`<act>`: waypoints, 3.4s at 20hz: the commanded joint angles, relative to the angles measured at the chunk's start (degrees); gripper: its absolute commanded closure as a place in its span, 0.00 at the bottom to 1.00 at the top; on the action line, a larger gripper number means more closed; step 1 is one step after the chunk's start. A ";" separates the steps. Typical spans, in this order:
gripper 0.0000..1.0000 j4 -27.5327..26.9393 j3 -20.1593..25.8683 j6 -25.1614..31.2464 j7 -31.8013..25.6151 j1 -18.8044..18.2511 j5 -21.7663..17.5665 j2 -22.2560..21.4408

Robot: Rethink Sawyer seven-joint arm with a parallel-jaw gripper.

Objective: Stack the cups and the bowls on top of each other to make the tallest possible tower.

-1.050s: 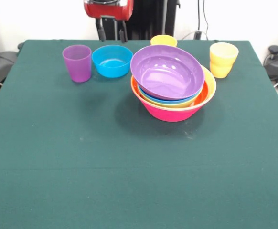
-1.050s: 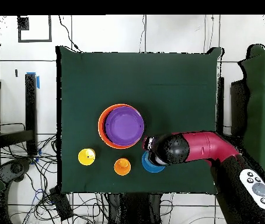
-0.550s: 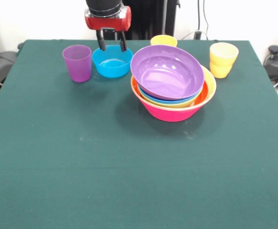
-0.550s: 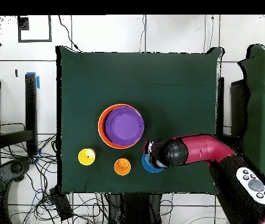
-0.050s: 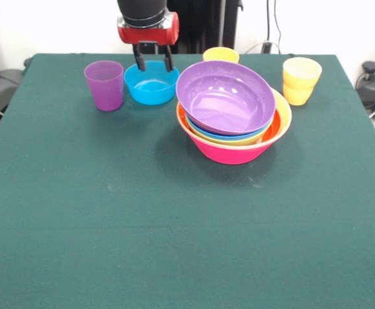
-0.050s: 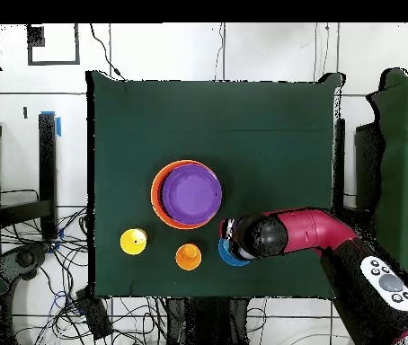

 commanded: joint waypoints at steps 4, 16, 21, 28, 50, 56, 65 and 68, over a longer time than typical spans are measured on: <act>0.00 1.72 3.15 -1.84 -9.39 -1.08 -2.32 -1.28; 0.00 6.48 6.43 -1.03 -6.88 -0.61 1.12 -5.88; 0.00 7.28 4.39 -5.61 -3.86 0.72 -1.99 -4.00; 0.00 6.81 3.03 -6.83 -3.84 1.32 -3.02 -3.02; 0.00 9.54 2.79 -9.49 -3.54 1.28 -3.37 -1.73; 0.00 7.82 0.01 -12.08 -1.47 3.81 -6.37 0.81; 0.00 4.19 -3.28 -15.31 -0.01 6.03 -10.37 5.50; 0.00 3.30 -4.00 -16.28 -0.06 6.26 -11.21 6.80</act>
